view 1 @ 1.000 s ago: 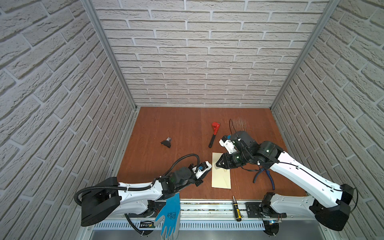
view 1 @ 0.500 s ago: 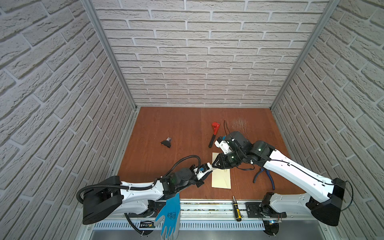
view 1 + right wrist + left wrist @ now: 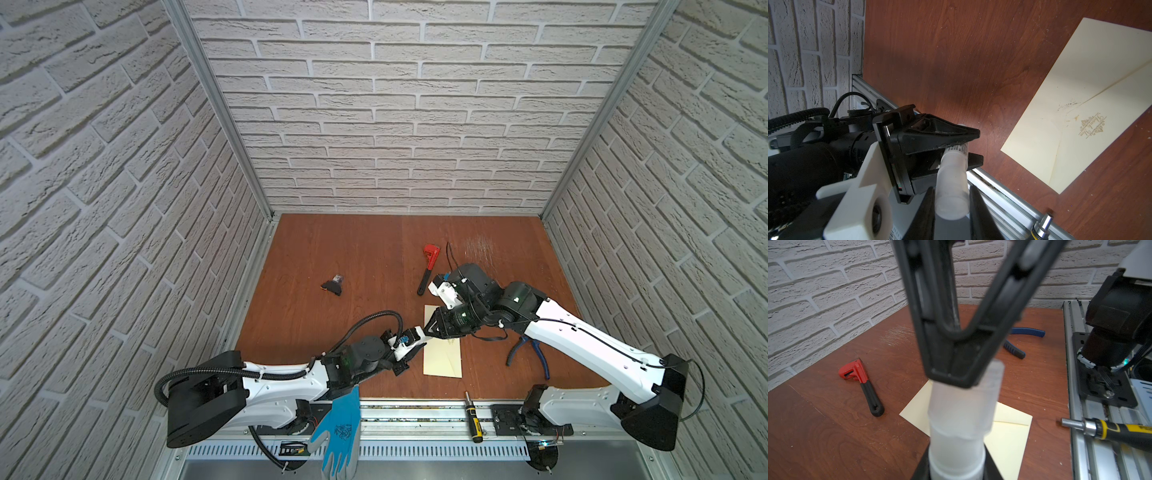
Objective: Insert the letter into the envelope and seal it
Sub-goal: 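Press the clear cap onto the glue stick top with the right gripper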
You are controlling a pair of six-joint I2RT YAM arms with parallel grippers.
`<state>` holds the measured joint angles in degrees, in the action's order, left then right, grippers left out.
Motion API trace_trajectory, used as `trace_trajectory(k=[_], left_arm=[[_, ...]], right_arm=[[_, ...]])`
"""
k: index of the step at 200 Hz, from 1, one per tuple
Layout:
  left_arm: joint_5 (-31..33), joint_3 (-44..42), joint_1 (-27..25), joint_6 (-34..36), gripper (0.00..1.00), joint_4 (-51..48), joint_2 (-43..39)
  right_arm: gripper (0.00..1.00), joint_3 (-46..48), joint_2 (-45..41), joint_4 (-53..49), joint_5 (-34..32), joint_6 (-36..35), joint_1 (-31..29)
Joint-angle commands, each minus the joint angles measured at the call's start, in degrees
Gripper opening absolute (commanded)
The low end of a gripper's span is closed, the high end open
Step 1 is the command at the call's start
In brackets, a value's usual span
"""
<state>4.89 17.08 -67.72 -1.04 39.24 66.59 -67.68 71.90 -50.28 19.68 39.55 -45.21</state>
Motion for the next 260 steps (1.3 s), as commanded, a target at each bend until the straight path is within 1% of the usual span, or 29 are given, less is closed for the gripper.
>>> trace_trajectory(k=[1, 64, 99, 114, 142, 158, 182, 211, 226, 246, 260], left_arm=[[-2.4, 2.3, -1.0, 1.3, 0.0, 5.8, 0.0], [-3.1, 2.2, -1.9, 3.2, 0.0, 7.5, -0.4], [-3.0, 2.2, -2.0, 3.5, 0.0, 10.0, -0.6], [-2.3, 1.8, -2.1, 3.4, 0.0, 12.5, -0.3], [-1.8, -0.5, -2.2, 3.0, 0.0, 21.3, 0.3], [-1.5, -1.4, -2.2, 3.1, 0.0, 24.6, 0.2], [-0.8, -2.2, -2.7, 3.8, 0.0, 28.3, 0.0], [-0.7, -1.8, -3.1, 4.9, 0.0, 29.6, -0.9], [-0.7, -1.5, -3.2, 5.2, 0.0, 30.7, -1.2], [-1.0, -0.8, -3.2, 5.3, 0.0, 30.5, -1.7], [-1.0, -0.6, -3.2, 5.2, 0.0, 31.5, -1.8]], right_arm=[[0.24, 1.0, 0.7, 4.9, 3.0, 1.2, -0.5], [0.24, 0.6, 2.7, 5.2, 3.7, 1.4, -0.7], [0.24, -0.1, 4.1, 4.5, 1.9, 1.5, -2.2], [0.23, -0.3, 4.8, 4.3, 0.9, 1.9, -3.0], [0.18, -0.7, 5.5, 4.7, 0.0, 3.1, -4.4], [0.16, -0.8, 5.8, 4.8, -0.3, 3.5, -4.9], [0.13, -0.8, 6.5, 4.5, -0.9, 4.3, -5.5], [0.11, -0.8, 7.4, 5.0, -1.6, 5.1, -6.5], [0.1, -0.8, 8.3, 4.5, -2.7, 5.4, -6.7], [0.09, -3.8, 10.9, -1.0, -8.3, 4.9, -8.2], [0.09, -4.0, 11.8, -0.3, -8.0, 4.9, -8.8]])
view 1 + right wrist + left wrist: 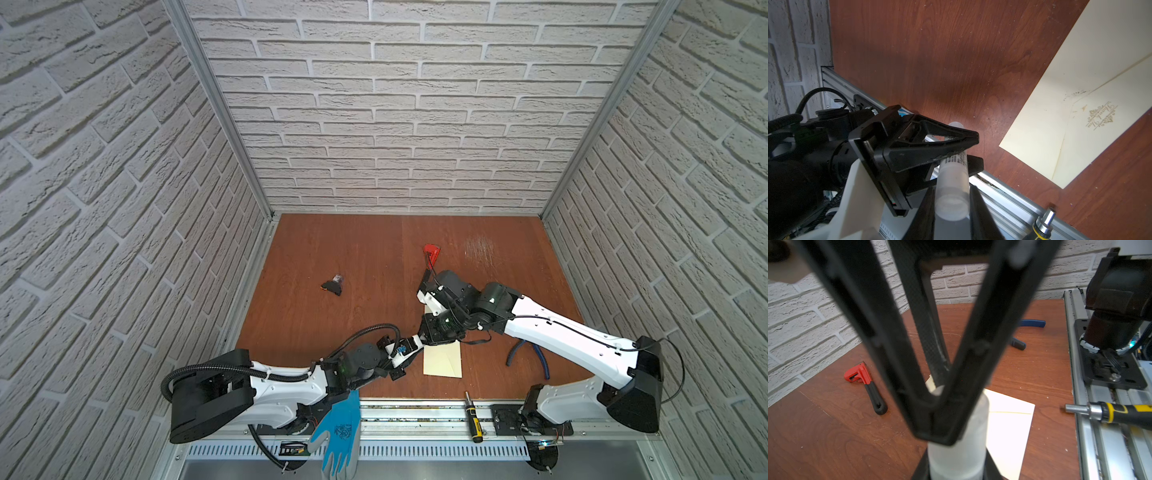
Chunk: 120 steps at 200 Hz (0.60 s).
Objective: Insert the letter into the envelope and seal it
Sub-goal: 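Press the clear cap onto the glue stick top with the right gripper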
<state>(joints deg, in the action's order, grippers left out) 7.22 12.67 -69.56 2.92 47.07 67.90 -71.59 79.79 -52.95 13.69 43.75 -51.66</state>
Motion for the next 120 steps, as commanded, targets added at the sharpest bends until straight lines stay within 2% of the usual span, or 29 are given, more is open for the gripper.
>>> trace_trajectory(k=[1, 55, 92, 120], left_arm=[[-3.3, 3.8, -1.3, 1.2, 0.0, 23.8, -3.1], [-3.0, 3.6, -1.3, 1.0, 0.0, 24.0, -4.6], [-2.6, 3.4, -1.4, 0.3, 0.0, 19.9, -6.9], [-1.5, 3.5, -1.4, 0.0, 0.0, 15.4, -8.3]], right_arm=[[0.08, 0.0, 3.9, 2.5, -1.9, 0.8, -2.4], [0.08, 2.0, 2.9, 7.7, 1.1, 2.1, -2.3], [0.1, 0.4, 1.9, 4.6, -3.2, 2.1, -1.9], [0.2, -1.6, 0.8, 2.6, -7.0, 1.4, -1.9]])
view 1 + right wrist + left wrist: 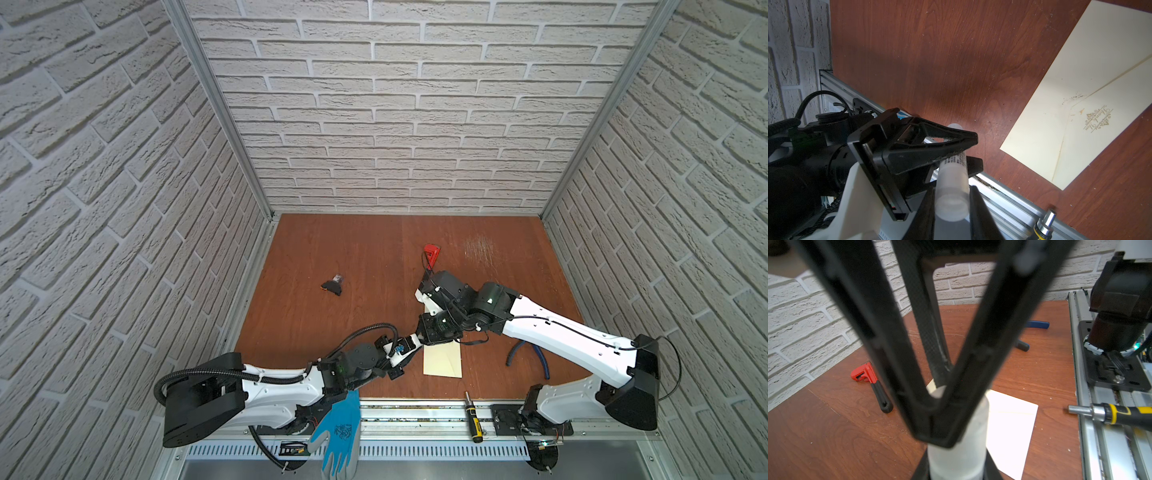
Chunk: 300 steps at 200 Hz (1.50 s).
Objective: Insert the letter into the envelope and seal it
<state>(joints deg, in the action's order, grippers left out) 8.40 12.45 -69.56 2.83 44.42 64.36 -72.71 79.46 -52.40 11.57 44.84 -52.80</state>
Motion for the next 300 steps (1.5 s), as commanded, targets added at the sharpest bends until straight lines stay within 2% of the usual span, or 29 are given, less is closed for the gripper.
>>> trace_trajectory(k=[1, 38, 65, 120, 164, 188, 242, 254, 300], left_arm=[[-2.6, 3.7, -1.4, 0.1, 0.0, 17.9, -4.8], [-0.3, 2.9, -1.2, -0.1, 0.0, 14.1, -5.7], [-1.1, 2.6, 0.0, -1.8, 0.0, 11.6, -6.1], [-2.8, 3.3, 3.1, -4.4, 0.0, 1.0, -8.6], [-2.7, 3.7, 5.2, -9.4, 0.0, -10.1, -12.9], [0.6, 3.9, 6.0, -12.8, 0.0, -17.0, -16.2], [10.7, 7.4, 7.6, -23.6, 0.0, -35.9, -21.5], [12.2, 9.1, 8.6, -27.4, 0.03, -41.2, -21.5], [8.8, 16.9, 13.9, -36.8, 0.05, -56.9, -14.5]], right_arm=[[0.2, -0.6, 1.1, 2.0, -5.0, 0.2, -0.7], [0.31, -3.7, -0.4, -0.3, -9.6, -1.7, -0.8], [0.4, -5.9, -1.8, -1.3, -13.7, -2.9, -0.8], [0.46, -6.7, -9.1, 1.4, -18.4, -4.7, -0.7], [0.49, -7.1, -15.0, -1.8, -24.8, -6.8, -0.3], [0.49, -2.0, -18.5, -0.9, -28.3, -8.4, -0.1], [0.49, 20.1, -26.7, 14.4, -23.6, -16.1, -0.1], [0.49, 24.4, -27.9, 17.9, -23.5, -17.0, -0.1], [0.48, 33.6, -31.7, 25.4, -24.4, -14.8, -0.1]])
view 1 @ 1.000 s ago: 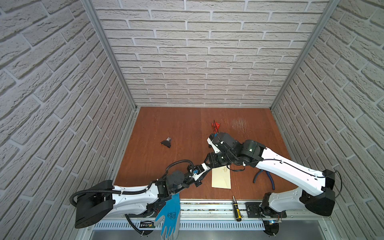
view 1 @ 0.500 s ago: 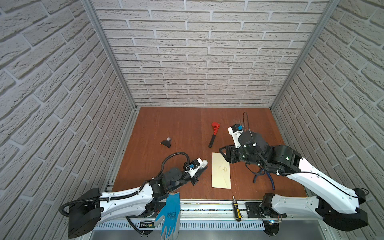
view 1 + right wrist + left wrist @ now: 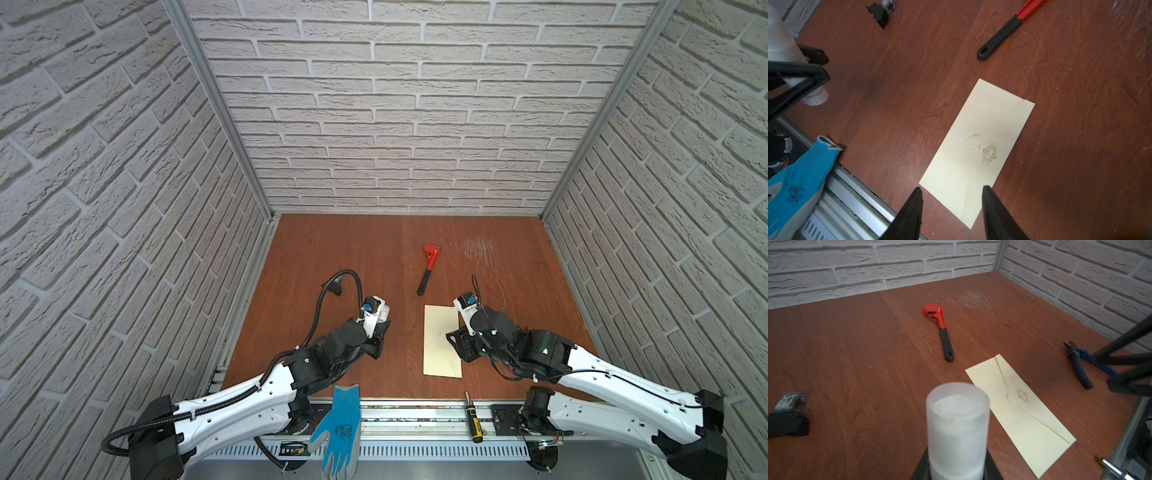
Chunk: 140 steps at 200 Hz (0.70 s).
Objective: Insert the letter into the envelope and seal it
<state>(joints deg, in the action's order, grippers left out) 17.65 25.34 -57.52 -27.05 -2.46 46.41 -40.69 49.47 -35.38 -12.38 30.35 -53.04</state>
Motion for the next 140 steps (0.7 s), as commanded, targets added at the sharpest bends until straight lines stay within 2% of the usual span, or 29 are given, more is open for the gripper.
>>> trace_trajectory(k=[1, 34, 72, 107, 140], left_arm=[[-0.5, 4.2, 2.0, -7.1, 0.05, -10.3, 3.7], [-1.1, 9.5, 2.9, -11.3, 0.02, -15.2, 13.2], [-0.8, 12.9, 3.1, -17.9, 0.0, -17.2, 23.5], [-0.5, 12.6, 4.1, -24.1, 0.0, -15.0, 28.3], [-2.3, 12.2, 5.5, -25.9, 0.05, -13.2, 32.7]], right_arm=[[0.48, 1.6, -1.7, 8.4, -0.4, -0.2, 0.1], [0.47, 2.8, -1.9, 9.6, -1.1, -1.1, 0.1], [0.47, 8.0, -4.5, 17.2, -1.3, -2.2, 0.1], [0.47, 8.7, -3.0, 17.7, -1.7, -2.6, 0.1], [0.47, 8.9, -1.2, 17.7, -1.6, -1.8, 0.1]])
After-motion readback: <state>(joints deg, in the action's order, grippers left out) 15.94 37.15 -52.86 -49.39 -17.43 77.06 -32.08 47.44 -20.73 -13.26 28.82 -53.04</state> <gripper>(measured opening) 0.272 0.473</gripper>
